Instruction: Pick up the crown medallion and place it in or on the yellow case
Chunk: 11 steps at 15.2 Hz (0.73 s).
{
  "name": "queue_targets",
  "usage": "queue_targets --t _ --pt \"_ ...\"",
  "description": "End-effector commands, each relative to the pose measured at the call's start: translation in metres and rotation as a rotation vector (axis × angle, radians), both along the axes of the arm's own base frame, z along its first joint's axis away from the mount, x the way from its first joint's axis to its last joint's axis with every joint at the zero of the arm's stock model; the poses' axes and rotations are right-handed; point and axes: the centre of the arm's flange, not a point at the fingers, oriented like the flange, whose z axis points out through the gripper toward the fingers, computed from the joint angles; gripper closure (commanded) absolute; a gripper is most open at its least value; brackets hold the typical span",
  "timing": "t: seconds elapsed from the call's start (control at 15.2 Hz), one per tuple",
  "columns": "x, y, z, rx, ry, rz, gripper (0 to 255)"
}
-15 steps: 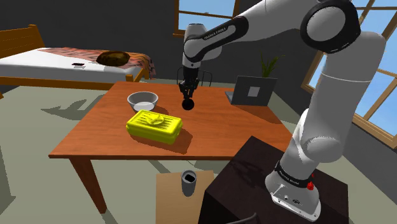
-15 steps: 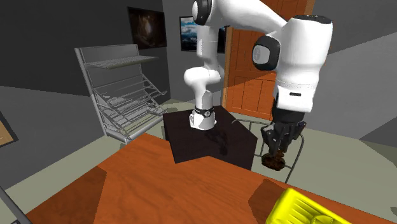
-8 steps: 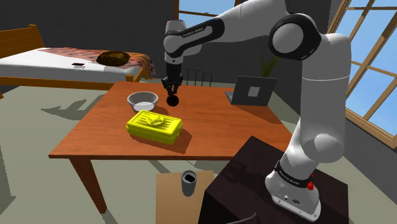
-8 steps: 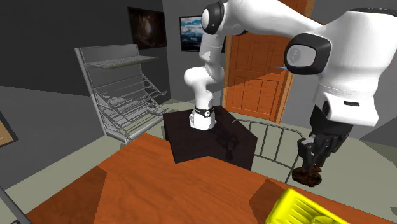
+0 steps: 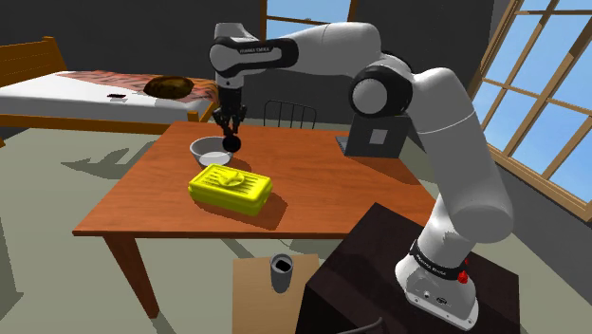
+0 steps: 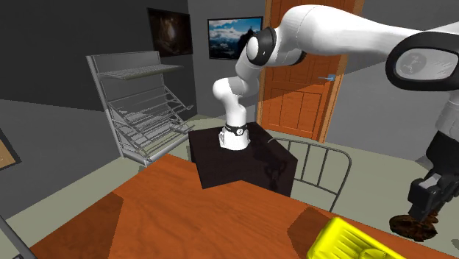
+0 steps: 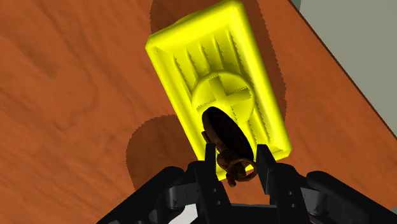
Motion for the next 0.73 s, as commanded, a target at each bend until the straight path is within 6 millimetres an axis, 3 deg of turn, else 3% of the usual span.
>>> queue_targets --t 0.0,0.66 --pt "0.005 0.003 -0.008 0.0 0.0 0.0 255" --pt "0.005 0.003 -0.061 0.0 0.0 0.0 255"
